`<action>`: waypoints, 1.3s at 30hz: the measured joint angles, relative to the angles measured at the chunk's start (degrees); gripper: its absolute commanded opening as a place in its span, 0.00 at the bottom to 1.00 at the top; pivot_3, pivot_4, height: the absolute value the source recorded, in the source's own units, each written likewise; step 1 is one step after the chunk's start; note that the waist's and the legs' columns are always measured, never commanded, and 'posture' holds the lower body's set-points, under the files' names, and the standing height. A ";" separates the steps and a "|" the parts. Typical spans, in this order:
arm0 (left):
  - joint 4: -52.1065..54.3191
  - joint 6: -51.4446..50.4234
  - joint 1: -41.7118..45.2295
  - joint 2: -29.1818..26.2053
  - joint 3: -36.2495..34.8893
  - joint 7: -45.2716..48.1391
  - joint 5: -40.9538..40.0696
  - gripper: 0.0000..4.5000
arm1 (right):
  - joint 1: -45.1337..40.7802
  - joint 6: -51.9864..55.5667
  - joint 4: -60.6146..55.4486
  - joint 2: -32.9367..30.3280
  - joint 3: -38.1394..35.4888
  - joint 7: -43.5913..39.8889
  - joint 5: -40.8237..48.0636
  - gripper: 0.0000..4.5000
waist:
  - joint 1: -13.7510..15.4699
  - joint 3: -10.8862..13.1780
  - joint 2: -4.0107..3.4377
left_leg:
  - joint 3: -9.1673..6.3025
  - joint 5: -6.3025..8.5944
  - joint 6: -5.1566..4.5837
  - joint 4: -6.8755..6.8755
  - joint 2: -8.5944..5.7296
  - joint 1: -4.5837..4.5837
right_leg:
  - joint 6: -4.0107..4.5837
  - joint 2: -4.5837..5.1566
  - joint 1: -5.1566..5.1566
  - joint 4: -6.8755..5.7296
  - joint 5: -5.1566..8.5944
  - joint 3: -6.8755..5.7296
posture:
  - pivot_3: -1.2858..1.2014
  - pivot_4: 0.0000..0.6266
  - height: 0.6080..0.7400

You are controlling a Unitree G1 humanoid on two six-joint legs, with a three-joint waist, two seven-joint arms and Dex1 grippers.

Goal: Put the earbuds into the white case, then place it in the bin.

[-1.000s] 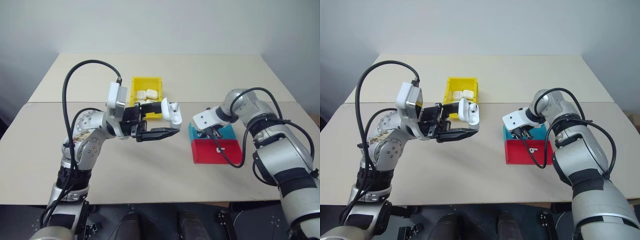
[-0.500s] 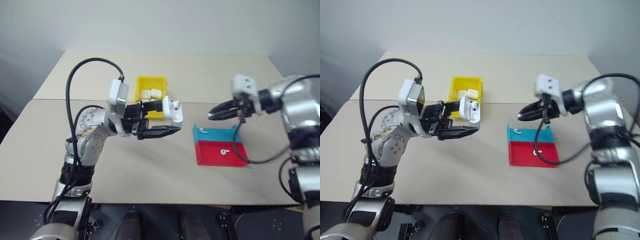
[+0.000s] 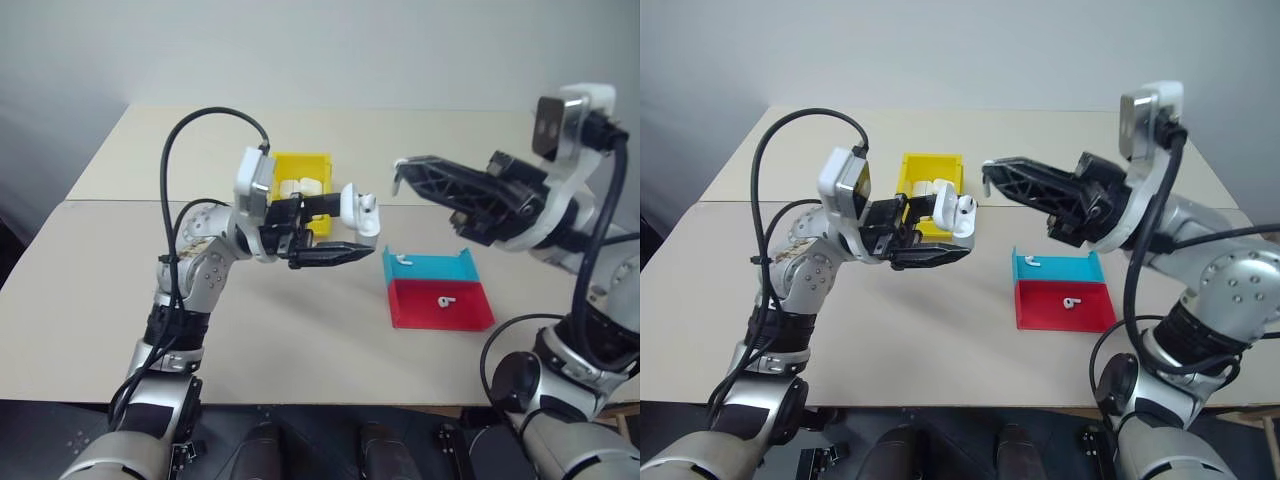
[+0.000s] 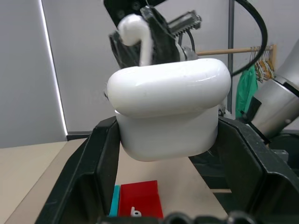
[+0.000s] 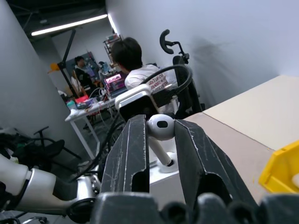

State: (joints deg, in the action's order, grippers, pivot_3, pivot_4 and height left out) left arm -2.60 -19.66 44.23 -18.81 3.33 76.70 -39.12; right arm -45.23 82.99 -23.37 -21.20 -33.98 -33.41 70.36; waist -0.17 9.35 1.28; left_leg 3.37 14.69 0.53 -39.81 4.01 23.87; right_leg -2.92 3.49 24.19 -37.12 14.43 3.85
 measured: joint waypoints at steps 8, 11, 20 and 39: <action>-0.60 0.14 0.42 0.65 0.22 0.80 0.78 0.63 | 5.46 -5.68 -2.14 -4.06 4.96 12.62 14.90 0.14 | -0.65 0.00 0.00 | 0.00 0.00 -0.02 0.00 0.00 -0.01 | -0.01 0.00 -0.01 0.04 0.00 0.00 | 0.52 0.24 1.00; -0.60 0.14 0.42 0.68 0.22 0.88 0.78 0.63 | 7.05 -8.96 -2.68 -6.67 8.30 14.94 18.87 0.14 | -0.69 0.00 0.00 | 0.00 0.00 -0.02 -0.01 0.00 -0.01 | -0.01 0.00 -0.01 0.05 0.00 0.01 | 0.52 0.24 1.00; -1.45 0.13 0.41 0.34 0.22 1.03 1.36 0.63 | 10.63 -16.87 -4.26 -12.77 14.64 14.24 18.73 0.14 | -0.64 0.00 0.01 | 0.00 0.01 -0.03 0.00 0.00 0.00 | -0.02 0.00 -0.01 0.10 0.01 0.01 | 0.52 0.24 1.00; -0.52 -0.24 0.01 0.20 0.55 0.78 2.03 0.63 | 13.17 -22.89 -5.03 -32.56 15.65 -4.68 10.79 0.42 | -0.67 0.01 0.02 | 0.00 0.01 -0.05 -0.01 0.00 -0.02 | -0.02 -0.01 -0.03 0.12 0.01 0.03 | 0.52 0.24 1.00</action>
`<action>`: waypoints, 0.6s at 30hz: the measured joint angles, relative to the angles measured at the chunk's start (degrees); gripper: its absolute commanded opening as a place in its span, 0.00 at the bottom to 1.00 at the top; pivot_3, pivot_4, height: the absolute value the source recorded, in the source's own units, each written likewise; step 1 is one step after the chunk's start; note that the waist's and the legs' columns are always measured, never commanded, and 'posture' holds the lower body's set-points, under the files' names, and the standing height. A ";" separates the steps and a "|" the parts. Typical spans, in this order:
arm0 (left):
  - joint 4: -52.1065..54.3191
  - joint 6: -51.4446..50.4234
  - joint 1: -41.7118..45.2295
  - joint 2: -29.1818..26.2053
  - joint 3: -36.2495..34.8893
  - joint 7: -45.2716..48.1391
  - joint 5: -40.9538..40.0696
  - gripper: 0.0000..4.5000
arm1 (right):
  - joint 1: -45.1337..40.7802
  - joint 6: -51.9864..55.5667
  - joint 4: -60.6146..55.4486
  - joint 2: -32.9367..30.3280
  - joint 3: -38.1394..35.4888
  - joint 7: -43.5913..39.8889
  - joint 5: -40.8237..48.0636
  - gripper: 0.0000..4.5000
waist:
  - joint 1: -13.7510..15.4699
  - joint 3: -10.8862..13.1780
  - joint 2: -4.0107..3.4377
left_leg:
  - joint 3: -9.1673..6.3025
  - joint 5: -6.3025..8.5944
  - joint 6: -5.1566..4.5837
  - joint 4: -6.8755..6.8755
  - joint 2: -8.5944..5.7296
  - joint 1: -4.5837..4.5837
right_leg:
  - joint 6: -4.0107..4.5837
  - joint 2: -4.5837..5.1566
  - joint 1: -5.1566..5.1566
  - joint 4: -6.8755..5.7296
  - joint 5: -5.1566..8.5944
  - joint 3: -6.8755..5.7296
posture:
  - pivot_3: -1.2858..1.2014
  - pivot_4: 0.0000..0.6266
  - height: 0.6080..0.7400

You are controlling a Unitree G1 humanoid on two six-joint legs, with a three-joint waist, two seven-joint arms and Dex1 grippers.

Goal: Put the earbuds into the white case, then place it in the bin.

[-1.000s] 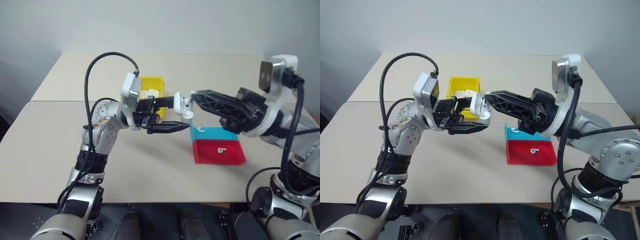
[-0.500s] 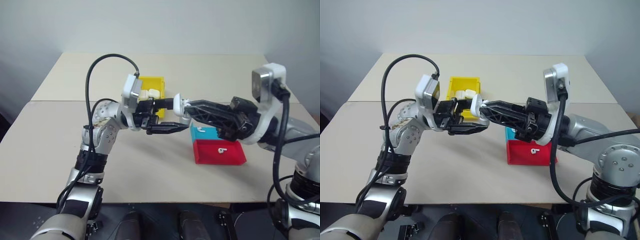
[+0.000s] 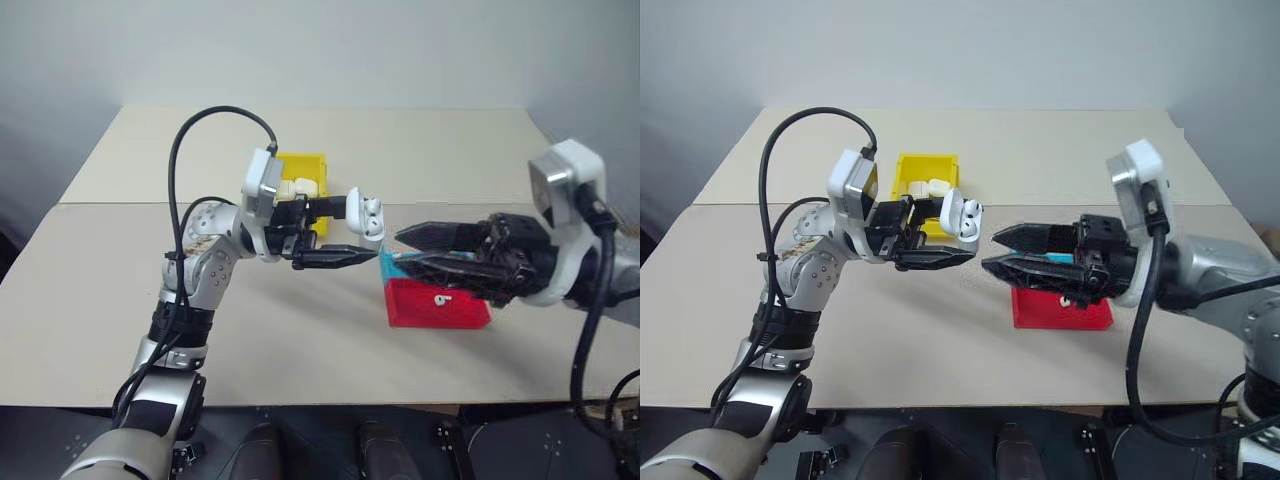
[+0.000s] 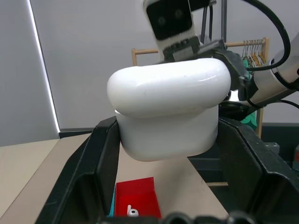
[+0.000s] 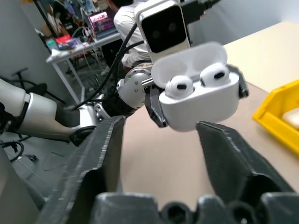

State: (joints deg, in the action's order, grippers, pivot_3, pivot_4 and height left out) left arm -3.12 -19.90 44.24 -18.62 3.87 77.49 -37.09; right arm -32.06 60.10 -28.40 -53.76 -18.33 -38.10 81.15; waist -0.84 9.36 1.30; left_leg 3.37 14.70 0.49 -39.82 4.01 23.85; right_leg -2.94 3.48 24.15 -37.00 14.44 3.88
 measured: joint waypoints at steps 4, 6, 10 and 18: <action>-0.82 0.13 -0.01 0.49 2.18 -0.05 2.01 0.63 | -9.96 -2.69 3.75 -4.51 6.16 -5.71 -10.40 0.11 | 0.06 0.00 -0.01 | 0.00 0.00 0.00 0.03 0.00 -0.01 | 0.01 -0.01 0.03 0.02 0.01 -0.01 | 0.52 0.24 1.00; -2.36 0.90 0.08 0.81 3.41 -0.30 4.00 0.63 | -15.17 -4.09 6.26 -5.19 11.52 -9.71 -16.43 0.00 | 0.04 0.00 -0.01 | 0.04 0.01 -0.02 0.02 0.00 0.00 | 0.01 0.00 0.06 0.03 0.00 0.03 | 0.52 0.24 1.00; -4.39 2.61 0.13 2.14 5.32 -0.48 6.88 0.63 | -25.13 -7.30 10.76 -5.00 22.92 -18.39 -28.53 0.00 | 0.10 0.00 -0.01 | 0.04 0.02 -0.04 0.03 0.01 0.06 | 0.01 -0.01 0.14 0.02 0.01 0.02 | 0.52 0.24 1.00; -5.32 4.97 0.44 4.16 6.43 -1.81 9.79 0.63 | -35.00 -9.97 13.87 -1.20 37.74 -29.94 -43.07 0.00 | 0.54 0.00 -0.01 | 0.01 0.05 -0.09 -0.06 0.01 0.31 | 0.01 0.02 0.27 0.05 0.01 -0.05 | 0.52 0.24 1.00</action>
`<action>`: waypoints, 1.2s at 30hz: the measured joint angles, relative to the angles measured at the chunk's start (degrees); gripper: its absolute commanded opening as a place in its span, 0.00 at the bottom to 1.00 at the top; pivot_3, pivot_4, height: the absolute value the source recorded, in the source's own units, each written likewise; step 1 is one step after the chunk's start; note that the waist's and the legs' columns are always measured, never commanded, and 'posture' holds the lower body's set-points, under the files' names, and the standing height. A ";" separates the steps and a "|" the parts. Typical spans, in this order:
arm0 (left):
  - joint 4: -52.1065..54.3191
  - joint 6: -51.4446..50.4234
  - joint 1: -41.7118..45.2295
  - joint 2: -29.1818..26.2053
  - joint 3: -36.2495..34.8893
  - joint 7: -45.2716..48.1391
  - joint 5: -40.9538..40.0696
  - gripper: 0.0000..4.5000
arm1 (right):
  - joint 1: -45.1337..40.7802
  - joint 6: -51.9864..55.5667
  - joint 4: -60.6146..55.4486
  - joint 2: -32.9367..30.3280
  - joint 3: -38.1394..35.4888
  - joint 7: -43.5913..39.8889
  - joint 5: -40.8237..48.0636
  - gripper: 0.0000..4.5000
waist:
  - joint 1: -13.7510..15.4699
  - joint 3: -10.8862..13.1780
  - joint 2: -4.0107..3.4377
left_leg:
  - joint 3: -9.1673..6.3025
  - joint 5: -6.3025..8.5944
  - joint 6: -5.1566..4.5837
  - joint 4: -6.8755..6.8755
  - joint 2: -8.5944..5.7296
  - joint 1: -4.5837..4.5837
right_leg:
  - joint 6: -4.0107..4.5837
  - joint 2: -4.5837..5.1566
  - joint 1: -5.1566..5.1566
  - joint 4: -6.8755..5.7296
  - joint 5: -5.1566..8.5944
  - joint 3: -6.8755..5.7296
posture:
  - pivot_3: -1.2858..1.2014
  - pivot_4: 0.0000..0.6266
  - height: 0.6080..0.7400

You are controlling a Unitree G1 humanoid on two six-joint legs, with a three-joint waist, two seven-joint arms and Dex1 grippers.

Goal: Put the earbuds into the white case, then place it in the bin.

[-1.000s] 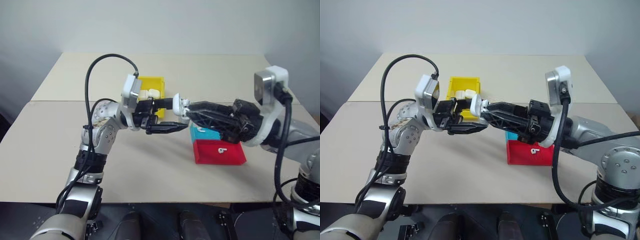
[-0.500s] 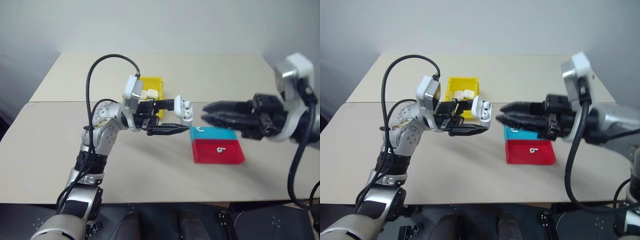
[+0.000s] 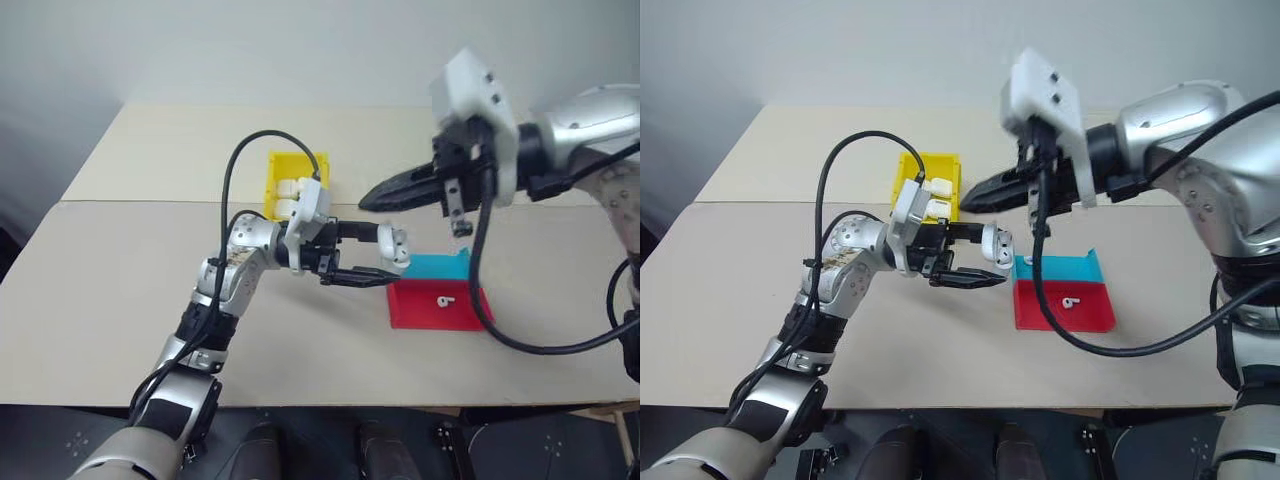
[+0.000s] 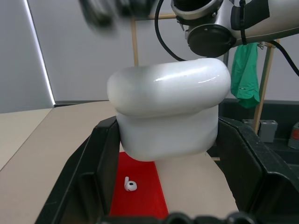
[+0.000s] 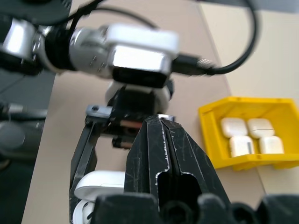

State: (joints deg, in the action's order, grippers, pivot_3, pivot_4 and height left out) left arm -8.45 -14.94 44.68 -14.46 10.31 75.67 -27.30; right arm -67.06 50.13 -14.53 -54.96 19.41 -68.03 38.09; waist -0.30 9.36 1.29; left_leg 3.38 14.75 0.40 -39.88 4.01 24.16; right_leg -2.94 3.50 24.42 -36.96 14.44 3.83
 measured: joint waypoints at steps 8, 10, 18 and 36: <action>-0.38 1.15 -1.01 -0.30 -1.61 -4.41 1.87 0.63 | 5.80 -1.97 -1.77 -3.57 -3.87 -5.43 -2.52 0.00 | 0.96 0.00 0.00 | 0.00 0.02 -0.03 -0.02 0.00 0.02 | 0.00 0.01 0.02 0.00 0.00 -0.04 | 0.52 0.24 1.00; 0.91 1.33 -2.28 -0.04 -2.43 -5.38 1.36 0.63 | 7.62 -1.34 -2.13 -3.61 -6.88 -4.61 -1.90 0.00 | 0.96 0.00 0.00 | -0.01 0.02 -0.03 -0.02 0.01 0.01 | 0.00 0.01 0.00 0.01 0.00 -0.04 | 0.52 0.24 1.00; 5.85 2.06 -4.13 2.04 -7.55 -26.13 7.07 0.63 | 20.28 8.19 -4.95 4.65 -30.77 12.56 9.89 0.00 | 1.42 -0.02 0.03 | -0.16 0.01 -0.03 -0.08 0.00 -0.03 | -0.02 0.02 -0.20 -0.04 -0.02 -0.13 | 0.52 0.24 1.00; -35.35 2.04 16.61 8.38 -10.14 -67.45 27.08 0.71 | 35.49 10.26 -18.75 8.96 -33.61 34.49 11.72 0.00 | 0.93 -0.01 0.04 | -0.14 0.00 -0.02 0.02 -0.09 0.02 | -0.07 0.03 -0.12 0.04 -0.04 -0.11 | 0.52 0.24 1.00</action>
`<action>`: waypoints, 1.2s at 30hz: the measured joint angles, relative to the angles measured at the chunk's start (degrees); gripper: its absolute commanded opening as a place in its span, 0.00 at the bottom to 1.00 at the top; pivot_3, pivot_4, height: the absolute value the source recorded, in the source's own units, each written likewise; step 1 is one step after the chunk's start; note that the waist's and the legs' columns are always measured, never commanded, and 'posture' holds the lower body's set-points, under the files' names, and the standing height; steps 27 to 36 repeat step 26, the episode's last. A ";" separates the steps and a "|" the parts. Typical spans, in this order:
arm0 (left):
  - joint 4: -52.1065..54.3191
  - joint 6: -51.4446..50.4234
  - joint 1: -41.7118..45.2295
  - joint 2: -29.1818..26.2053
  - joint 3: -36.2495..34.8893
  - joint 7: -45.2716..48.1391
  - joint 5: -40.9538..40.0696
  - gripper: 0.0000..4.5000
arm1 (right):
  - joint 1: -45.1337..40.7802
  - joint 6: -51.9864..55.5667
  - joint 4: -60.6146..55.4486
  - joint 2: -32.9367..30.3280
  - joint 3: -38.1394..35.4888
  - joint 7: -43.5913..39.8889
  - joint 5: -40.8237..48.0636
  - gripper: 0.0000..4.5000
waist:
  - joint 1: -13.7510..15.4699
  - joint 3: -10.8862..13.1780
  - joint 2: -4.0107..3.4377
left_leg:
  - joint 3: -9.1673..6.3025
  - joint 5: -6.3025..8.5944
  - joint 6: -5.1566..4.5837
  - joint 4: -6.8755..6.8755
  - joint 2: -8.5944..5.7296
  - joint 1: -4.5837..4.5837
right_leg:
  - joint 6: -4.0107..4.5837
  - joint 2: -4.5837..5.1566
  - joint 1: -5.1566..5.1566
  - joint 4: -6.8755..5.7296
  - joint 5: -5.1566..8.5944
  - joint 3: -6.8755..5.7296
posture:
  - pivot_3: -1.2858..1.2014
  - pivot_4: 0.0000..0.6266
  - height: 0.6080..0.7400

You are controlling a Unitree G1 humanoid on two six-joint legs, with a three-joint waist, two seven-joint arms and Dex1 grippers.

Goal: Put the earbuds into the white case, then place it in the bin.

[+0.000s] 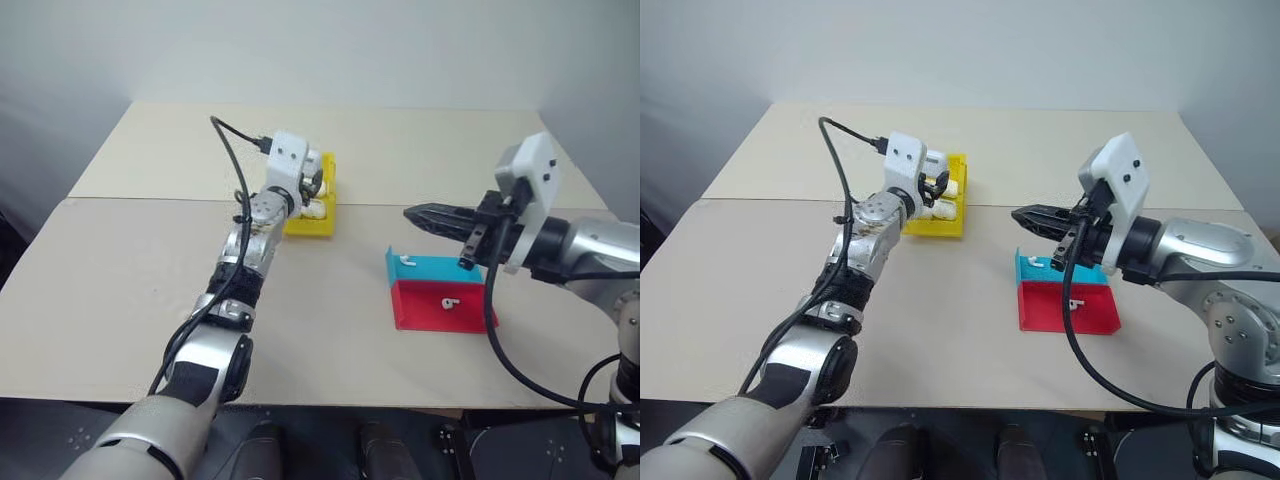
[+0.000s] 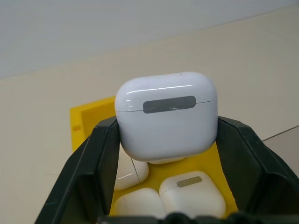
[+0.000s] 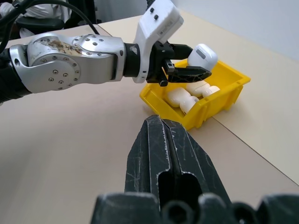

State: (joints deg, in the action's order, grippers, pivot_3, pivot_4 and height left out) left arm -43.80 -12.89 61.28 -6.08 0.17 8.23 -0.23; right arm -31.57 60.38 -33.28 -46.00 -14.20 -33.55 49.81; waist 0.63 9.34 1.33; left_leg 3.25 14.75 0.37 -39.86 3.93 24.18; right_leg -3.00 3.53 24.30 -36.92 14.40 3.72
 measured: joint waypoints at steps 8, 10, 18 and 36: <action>2.92 3.01 -1.07 -0.59 -0.39 3.05 -0.47 1.00 | 1.88 0.00 -0.93 -0.54 -0.03 1.37 1.12 0.00 | 0.04 0.00 0.00 | 0.01 0.00 0.01 0.03 0.01 0.06 | 0.00 0.00 0.00 -0.11 0.00 -0.01 | 0.52 0.24 1.00; 7.63 3.06 -3.00 -1.30 -0.94 5.34 -2.20 1.00 | 2.94 0.00 -0.92 -1.04 -0.11 1.38 1.08 0.00 | 0.04 0.00 0.00 | 0.01 -0.01 0.01 0.02 0.02 0.05 | 0.00 0.00 -0.01 -0.12 0.00 -0.01 | 0.52 0.24 1.00; 40.78 -2.61 -23.33 -16.66 -3.25 29.39 -16.87 1.00 | 14.14 -7.83 -1.43 -2.18 -0.01 -2.25 -4.21 0.00 | -1.17 -0.04 -0.06 | 0.06 -0.03 0.06 0.11 0.08 -0.05 | 0.00 -0.01 -0.02 -0.14 0.00 0.03 | 0.52 0.24 1.00; 62.14 -8.51 -47.78 -35.27 -9.82 46.89 -28.93 1.00 | 29.62 -19.21 -2.64 -4.29 -0.73 -10.11 -12.32 0.00 | -0.36 -0.01 -0.01 | 0.11 -0.07 0.12 -0.04 0.09 -0.43 | 0.01 0.03 -0.31 -0.08 -0.01 0.02 | 0.52 0.24 1.00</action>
